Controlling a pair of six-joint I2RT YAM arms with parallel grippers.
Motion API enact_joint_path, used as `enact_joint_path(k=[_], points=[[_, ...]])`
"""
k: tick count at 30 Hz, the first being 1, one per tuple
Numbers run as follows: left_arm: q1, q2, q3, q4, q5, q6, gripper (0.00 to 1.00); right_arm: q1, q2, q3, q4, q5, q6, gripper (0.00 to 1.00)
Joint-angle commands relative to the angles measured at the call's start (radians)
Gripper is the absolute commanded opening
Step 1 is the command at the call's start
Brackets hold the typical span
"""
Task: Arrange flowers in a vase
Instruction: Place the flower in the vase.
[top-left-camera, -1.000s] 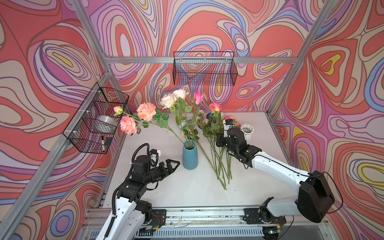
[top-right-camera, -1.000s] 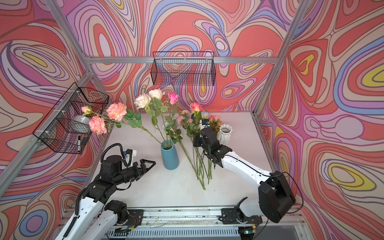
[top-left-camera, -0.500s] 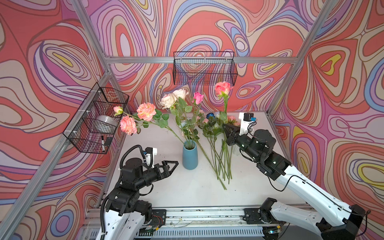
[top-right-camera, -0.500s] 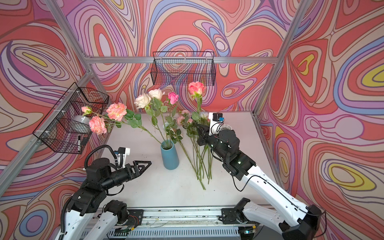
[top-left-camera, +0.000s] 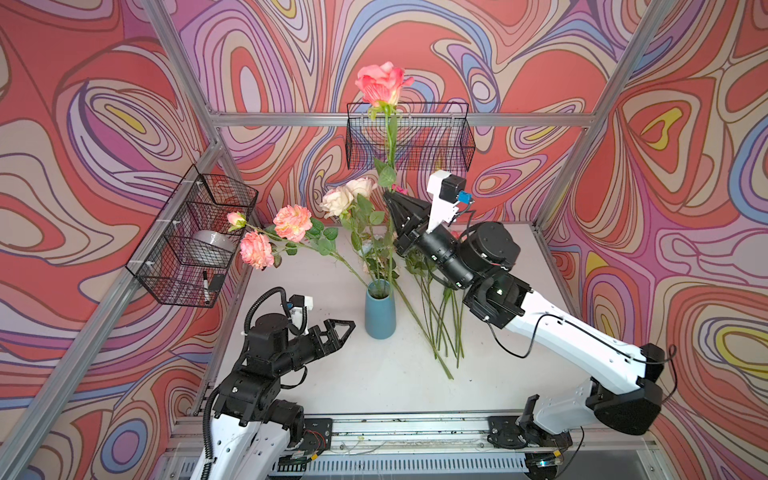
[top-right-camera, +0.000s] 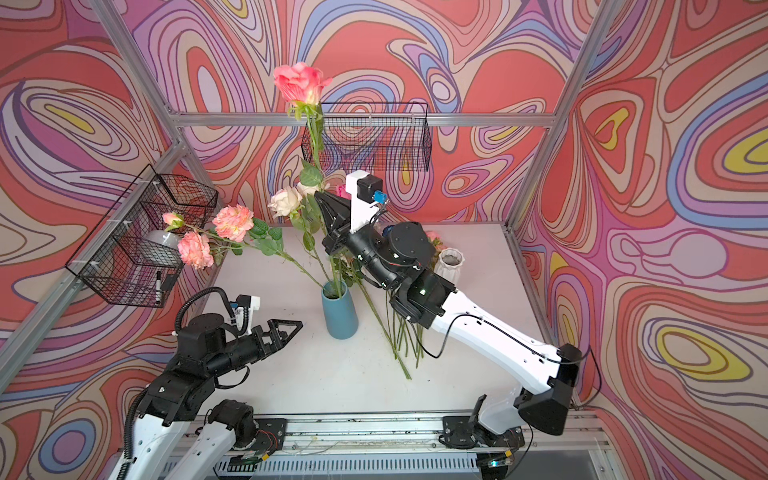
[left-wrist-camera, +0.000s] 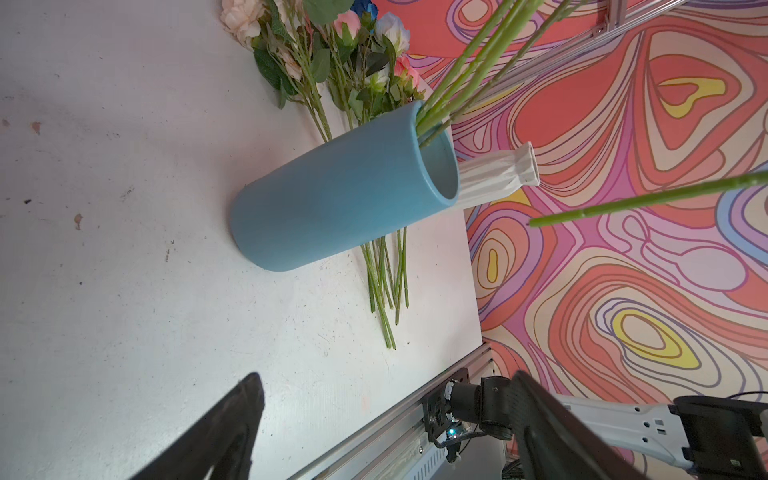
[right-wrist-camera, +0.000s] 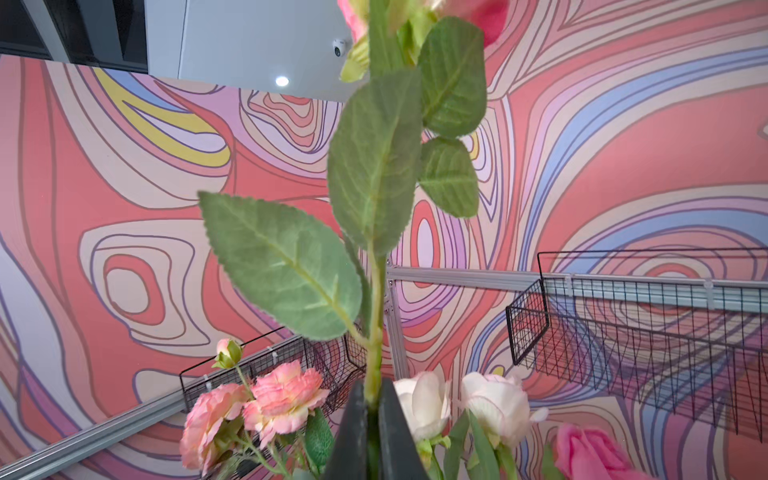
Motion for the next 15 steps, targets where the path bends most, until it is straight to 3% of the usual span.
enact_joint_path(k=[1,10,15], points=[[0.001,0.009,-0.007,-0.029,-0.003,0.017,0.93,0.002,0.058,0.034,0.099,0.044,-0.085,0.0],[0.0,0.015,-0.038,-0.003,0.016,0.01,0.93,0.001,0.184,-0.058,0.31,0.107,-0.133,0.0],[0.0,0.007,-0.046,0.002,0.021,0.011,0.93,0.003,0.15,-0.184,0.324,0.106,-0.084,0.0]])
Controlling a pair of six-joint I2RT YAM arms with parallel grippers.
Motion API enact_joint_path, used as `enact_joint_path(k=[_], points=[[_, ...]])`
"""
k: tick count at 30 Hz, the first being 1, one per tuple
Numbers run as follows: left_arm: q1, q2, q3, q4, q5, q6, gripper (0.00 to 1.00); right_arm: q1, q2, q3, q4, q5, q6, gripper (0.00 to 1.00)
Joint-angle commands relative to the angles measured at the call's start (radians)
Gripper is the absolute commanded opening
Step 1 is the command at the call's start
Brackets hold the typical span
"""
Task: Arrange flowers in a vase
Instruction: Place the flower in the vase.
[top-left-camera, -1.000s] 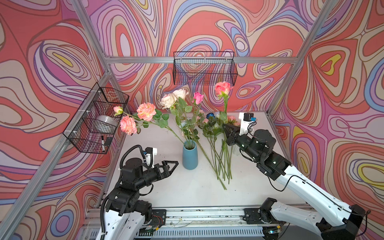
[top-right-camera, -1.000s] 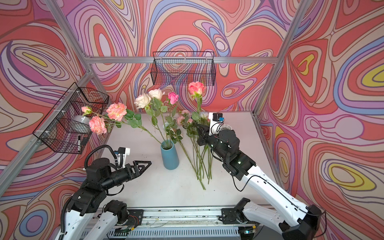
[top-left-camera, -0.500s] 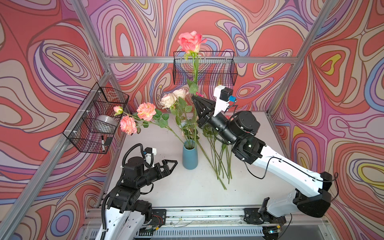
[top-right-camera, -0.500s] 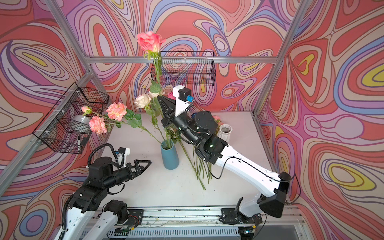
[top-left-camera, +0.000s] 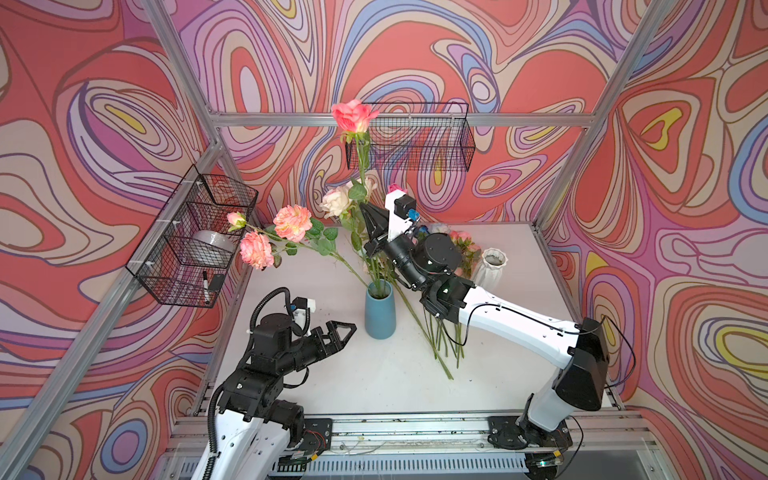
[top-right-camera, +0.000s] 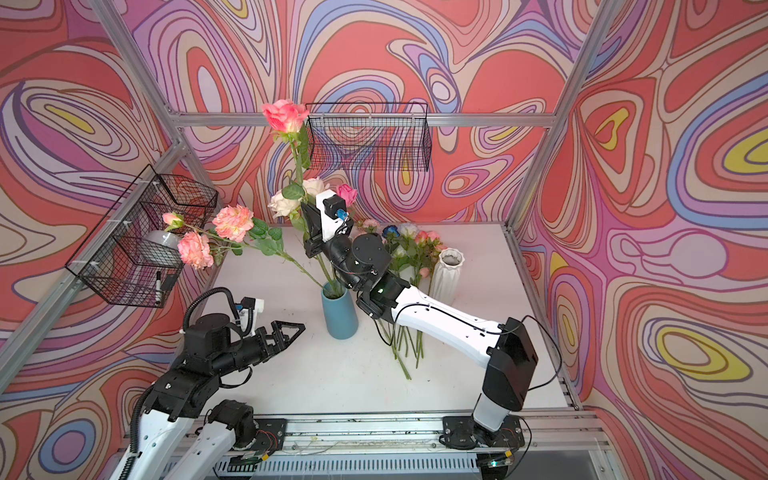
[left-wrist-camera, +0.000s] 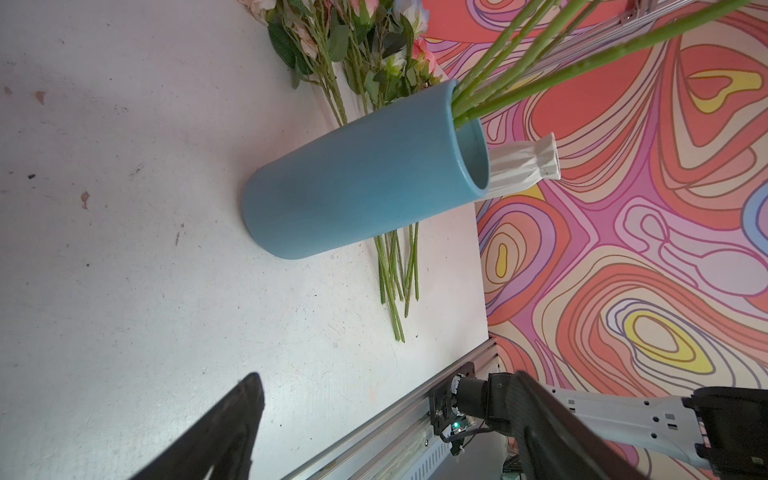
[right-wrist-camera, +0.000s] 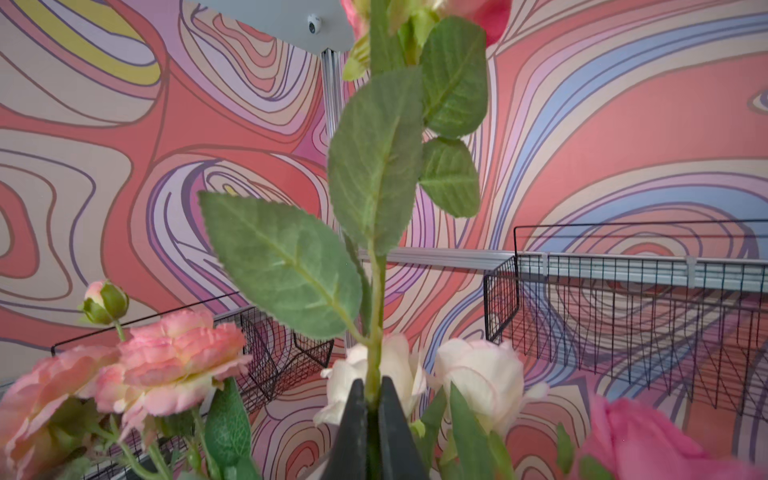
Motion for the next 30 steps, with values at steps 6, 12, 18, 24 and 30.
enact_joint_path(k=[6,12,18,24,30], points=[[0.0,0.005,-0.012,0.017,0.018,0.01,0.94,0.018,-0.13,-0.256,0.054,0.049,0.073,0.02],[0.0,0.019,-0.02,0.038,0.016,0.005,0.94,0.025,-0.232,-0.338,-0.113,0.014,0.16,0.35],[0.0,0.026,-0.033,0.057,0.017,-0.009,0.94,0.03,-0.368,-0.446,-0.249,-0.005,0.265,0.44],[0.0,0.028,-0.044,0.067,0.01,-0.011,0.94,0.029,-0.495,-0.535,-0.482,0.031,0.359,0.46],[0.0,0.04,-0.078,0.095,0.012,-0.021,0.94,0.019,-0.463,-0.559,-0.779,0.106,0.479,0.35]])
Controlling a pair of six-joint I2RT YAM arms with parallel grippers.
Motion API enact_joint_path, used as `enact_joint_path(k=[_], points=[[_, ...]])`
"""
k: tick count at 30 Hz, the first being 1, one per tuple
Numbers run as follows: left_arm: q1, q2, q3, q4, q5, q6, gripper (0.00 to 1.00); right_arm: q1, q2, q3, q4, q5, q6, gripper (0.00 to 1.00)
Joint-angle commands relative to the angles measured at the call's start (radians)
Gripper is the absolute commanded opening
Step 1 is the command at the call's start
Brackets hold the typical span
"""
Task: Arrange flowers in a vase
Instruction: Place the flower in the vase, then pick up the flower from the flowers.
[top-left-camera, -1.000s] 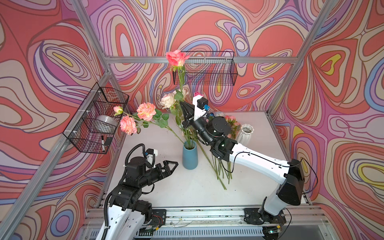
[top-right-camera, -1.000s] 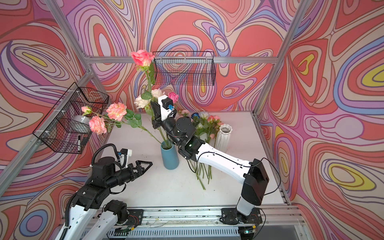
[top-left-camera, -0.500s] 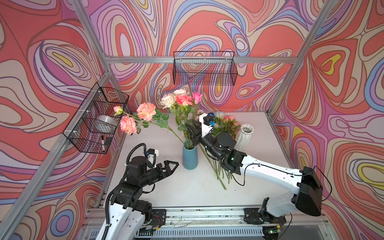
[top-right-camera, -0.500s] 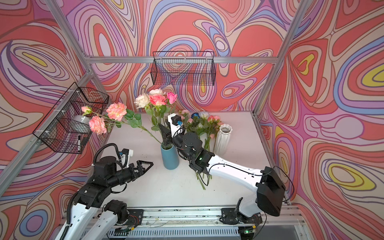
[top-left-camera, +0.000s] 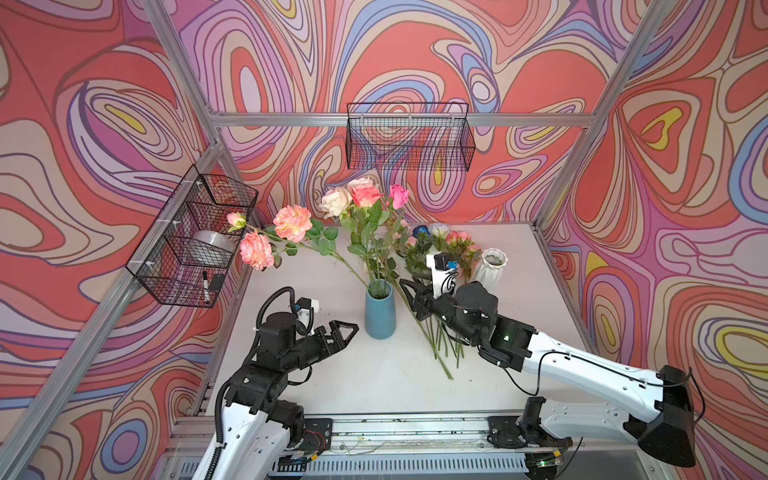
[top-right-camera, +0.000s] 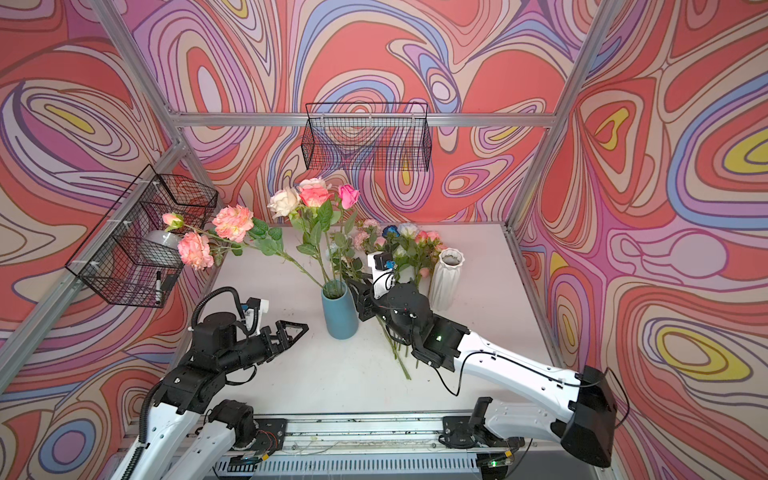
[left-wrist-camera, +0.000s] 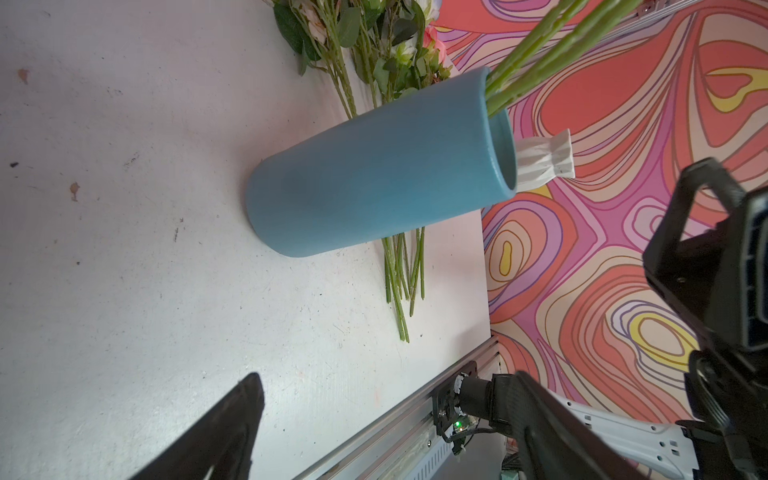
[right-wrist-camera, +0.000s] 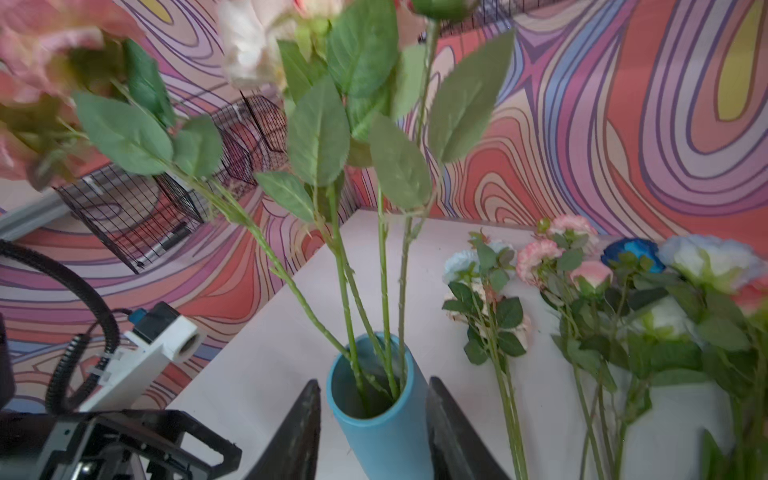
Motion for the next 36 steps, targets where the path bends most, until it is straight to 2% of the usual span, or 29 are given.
enact_joint_path(k=[1,6,16,25,26,29,33,36], points=[[0.0,0.005,-0.029,0.04,0.002,-0.016,0.94,-0.018,0.06,-0.012,-0.264,0.031,0.099,0.34],[0.0,0.011,-0.046,0.047,0.005,-0.019,0.93,-0.13,0.21,-0.021,-0.33,-0.09,0.156,0.34],[0.0,0.012,-0.052,0.046,0.006,-0.015,0.93,-0.307,0.427,0.022,-0.263,-0.159,0.175,0.32],[0.0,-0.007,-0.051,0.039,0.011,-0.022,0.93,-0.339,0.603,0.087,-0.213,-0.206,0.191,0.35],[0.0,-0.008,-0.049,0.037,0.012,-0.023,0.94,-0.34,0.626,0.089,-0.208,-0.205,0.191,0.33],[0.0,-0.009,-0.04,0.031,0.018,-0.02,0.94,-0.342,0.644,0.089,-0.202,-0.196,0.197,0.17],[0.0,-0.015,-0.026,0.019,0.03,-0.017,0.94,-0.342,0.602,0.062,-0.175,-0.188,0.184,0.0],[0.0,-0.028,-0.017,0.016,0.038,-0.021,0.93,-0.342,0.5,0.032,-0.143,-0.194,0.143,0.0]])
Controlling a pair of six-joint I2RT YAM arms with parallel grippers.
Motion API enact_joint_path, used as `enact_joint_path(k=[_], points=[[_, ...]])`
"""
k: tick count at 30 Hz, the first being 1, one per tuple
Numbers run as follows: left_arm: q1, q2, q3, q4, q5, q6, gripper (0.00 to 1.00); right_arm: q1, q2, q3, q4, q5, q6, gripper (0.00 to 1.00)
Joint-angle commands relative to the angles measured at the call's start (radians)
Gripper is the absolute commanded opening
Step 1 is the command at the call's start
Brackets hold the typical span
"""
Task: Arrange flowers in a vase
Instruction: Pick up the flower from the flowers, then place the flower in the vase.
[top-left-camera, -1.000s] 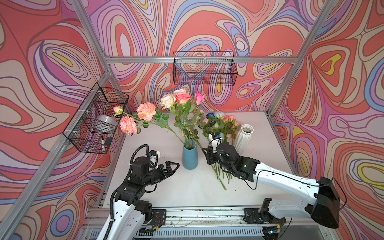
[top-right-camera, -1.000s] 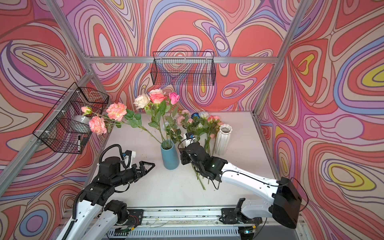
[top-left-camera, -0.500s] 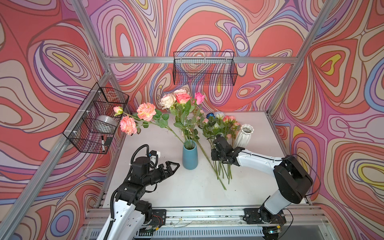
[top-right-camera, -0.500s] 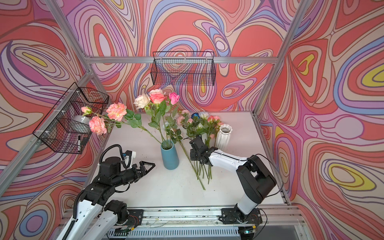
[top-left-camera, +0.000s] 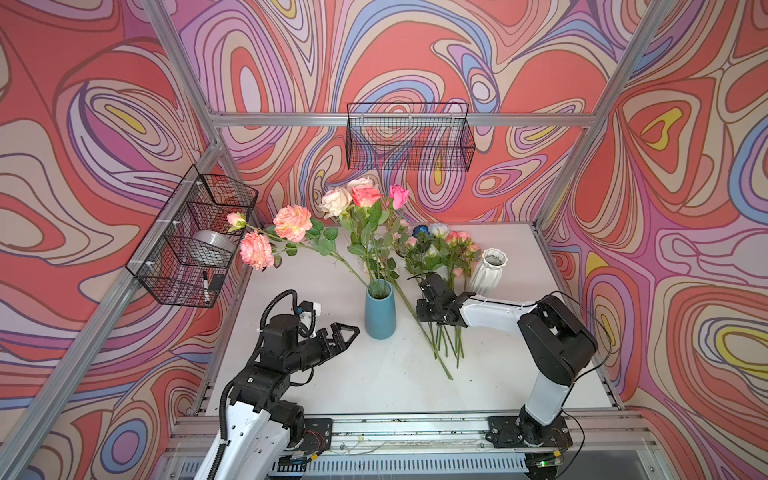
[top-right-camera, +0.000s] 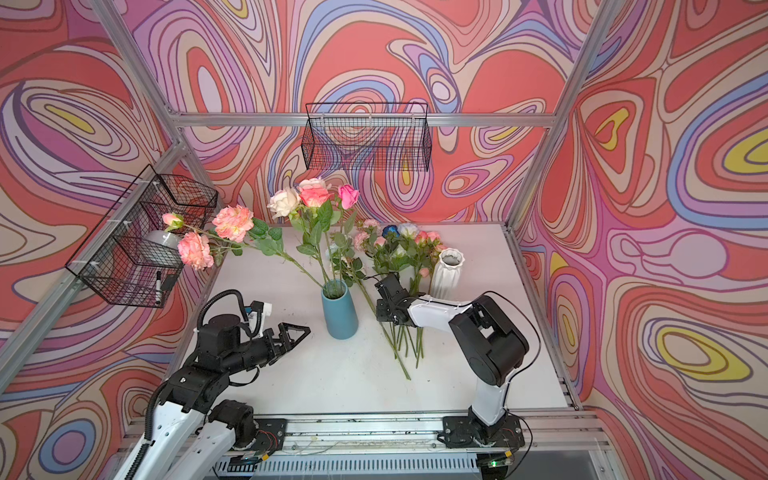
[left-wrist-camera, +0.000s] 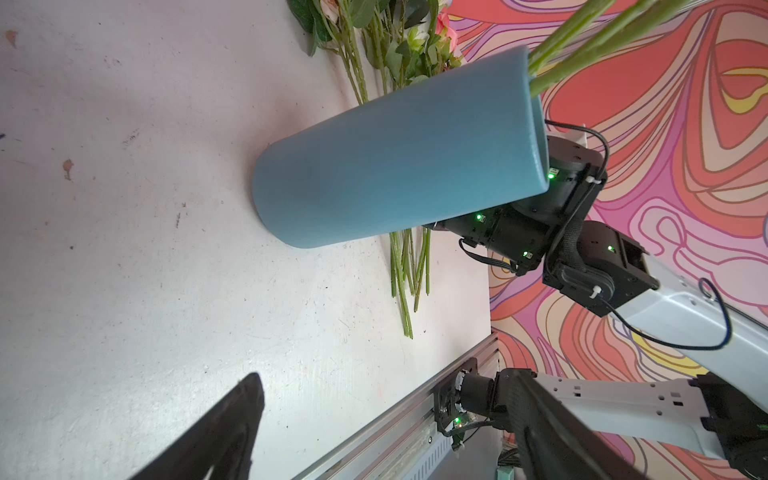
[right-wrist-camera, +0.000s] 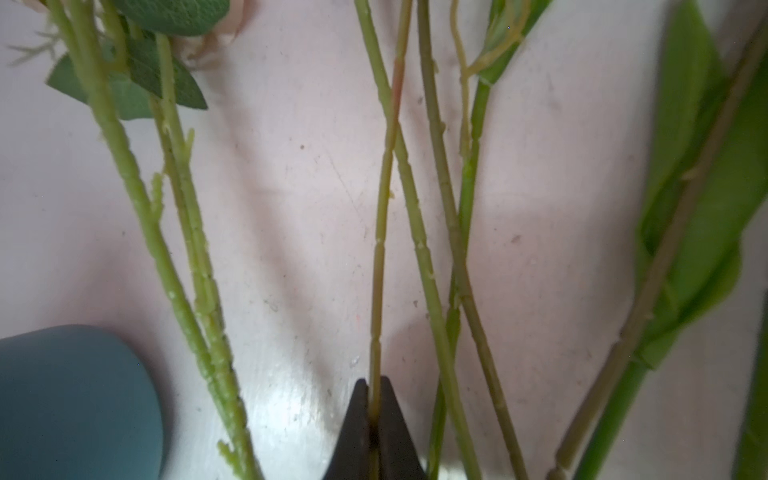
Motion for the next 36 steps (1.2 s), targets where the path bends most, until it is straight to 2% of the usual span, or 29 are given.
enact_joint_path(k=[1,14,21,27,32,36], points=[[0.0,-0.022,0.026,-0.006,0.022,-0.004,0.93,-0.004,-0.122,-0.028,0.06,0.002,-0.048,0.0],[0.0,-0.056,0.119,-0.025,0.08,0.026,0.91,-0.003,-0.6,-0.093,-0.033,-0.029,-0.07,0.0],[0.0,-0.084,0.136,0.093,0.151,-0.039,0.85,-0.002,-0.819,-0.081,-0.135,-0.07,-0.07,0.0],[0.0,-0.115,0.138,0.195,0.189,-0.096,0.83,-0.003,-0.956,-0.075,-0.14,-0.141,-0.089,0.0],[0.0,-0.13,0.138,0.309,0.233,-0.152,0.73,-0.003,-1.088,-0.1,-0.133,-0.181,-0.143,0.0],[0.0,-0.137,0.141,0.35,0.236,-0.171,0.73,-0.003,-1.185,-0.131,-0.088,-0.192,-0.155,0.0]])
